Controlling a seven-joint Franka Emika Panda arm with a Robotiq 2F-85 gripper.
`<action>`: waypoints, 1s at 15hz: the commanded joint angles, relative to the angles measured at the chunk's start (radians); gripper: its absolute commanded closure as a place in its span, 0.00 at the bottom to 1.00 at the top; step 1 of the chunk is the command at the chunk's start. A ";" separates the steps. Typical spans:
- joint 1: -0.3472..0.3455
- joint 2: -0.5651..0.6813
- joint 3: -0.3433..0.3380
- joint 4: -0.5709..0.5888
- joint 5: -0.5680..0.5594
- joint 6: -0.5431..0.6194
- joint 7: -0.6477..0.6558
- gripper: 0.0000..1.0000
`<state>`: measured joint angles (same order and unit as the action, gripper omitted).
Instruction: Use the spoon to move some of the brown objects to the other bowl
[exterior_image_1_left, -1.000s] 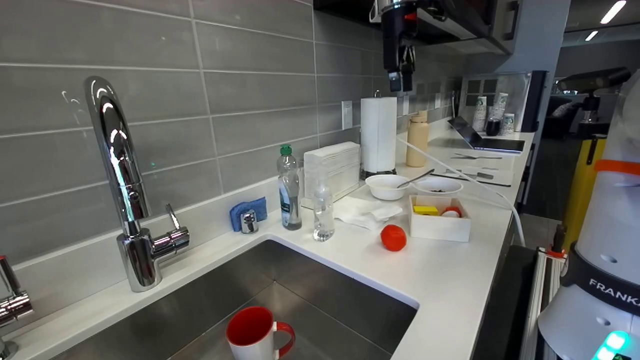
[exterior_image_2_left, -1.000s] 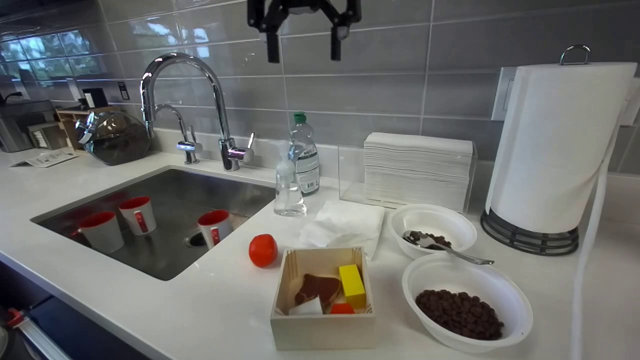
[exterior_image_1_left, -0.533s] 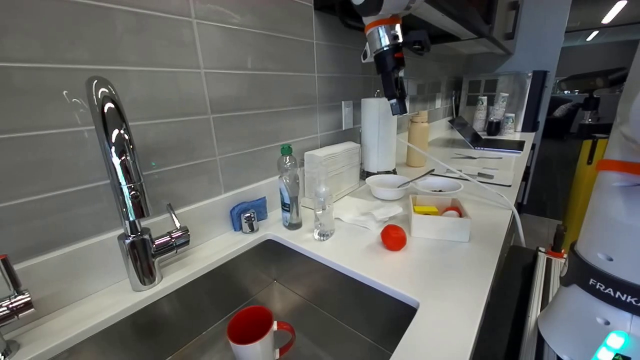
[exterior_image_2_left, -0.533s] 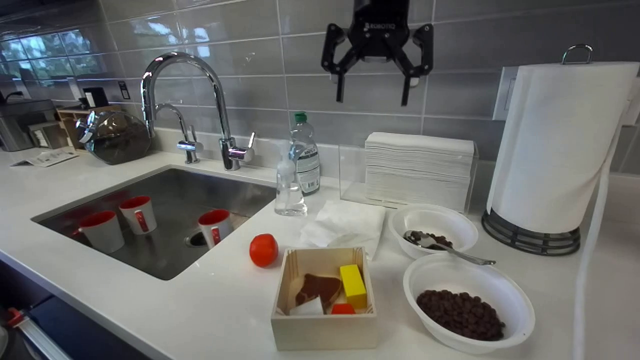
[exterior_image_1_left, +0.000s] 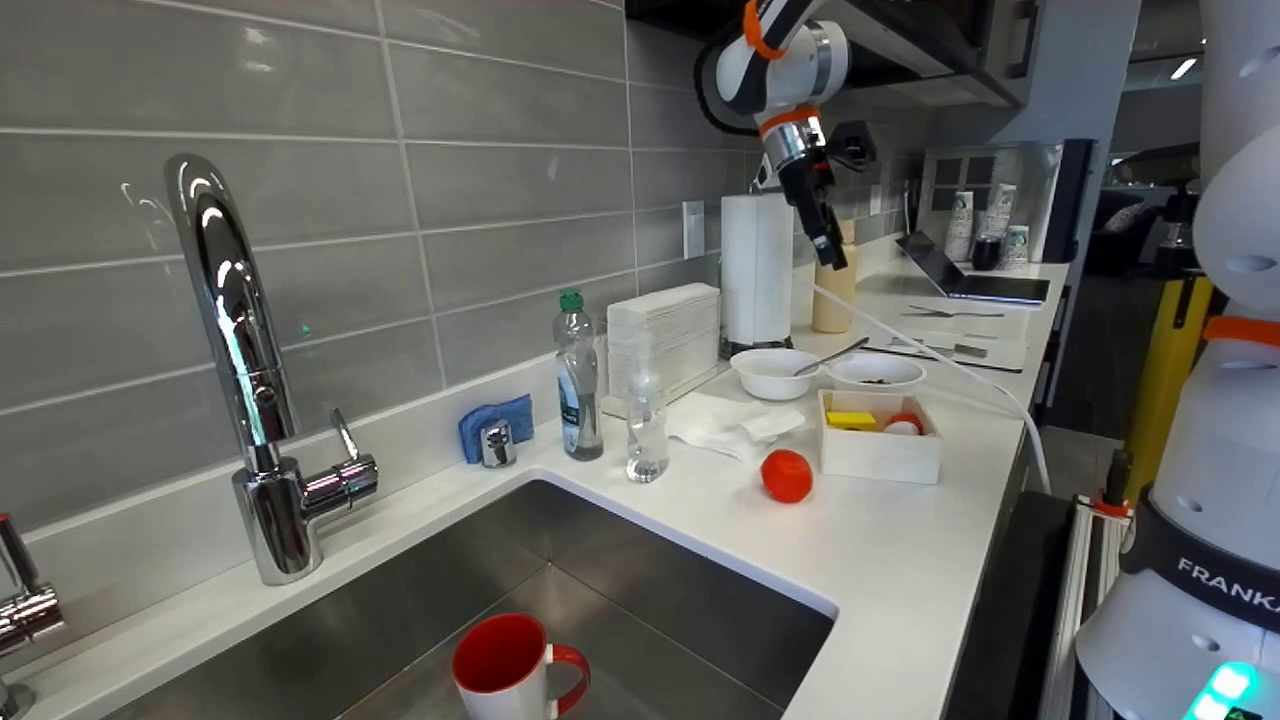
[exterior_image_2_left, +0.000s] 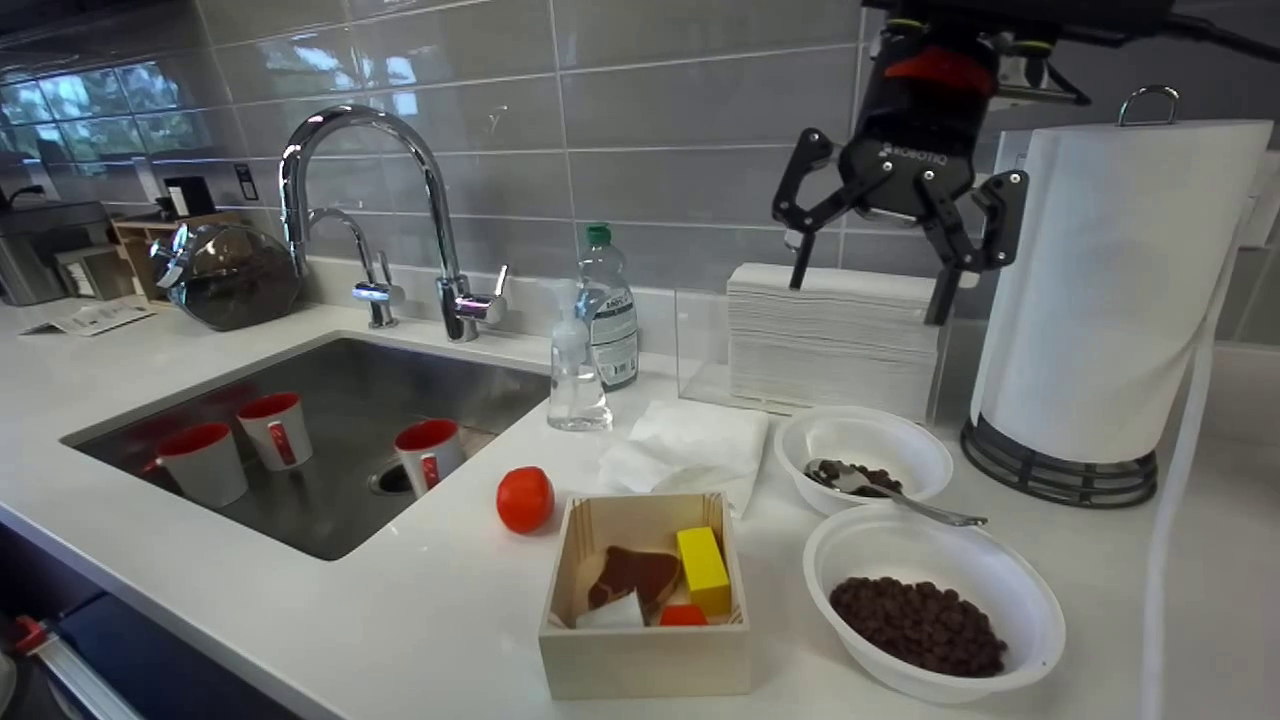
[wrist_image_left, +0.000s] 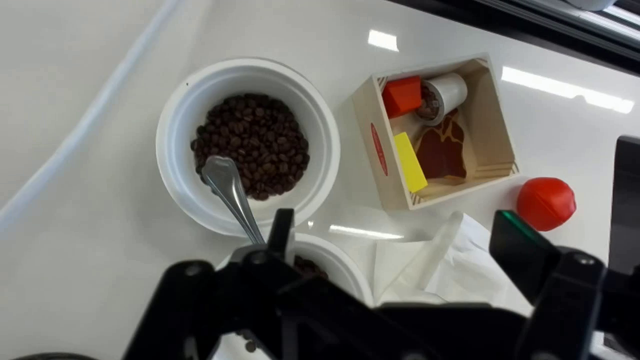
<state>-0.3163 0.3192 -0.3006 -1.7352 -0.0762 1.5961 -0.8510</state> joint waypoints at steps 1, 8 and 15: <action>-0.082 0.106 0.026 0.131 0.036 -0.102 -0.045 0.00; -0.198 0.291 0.068 0.250 0.130 -0.171 -0.049 0.00; -0.290 0.420 0.103 0.415 0.236 -0.249 -0.023 0.00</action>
<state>-0.5532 0.6792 -0.2196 -1.4503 0.1072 1.4290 -0.8887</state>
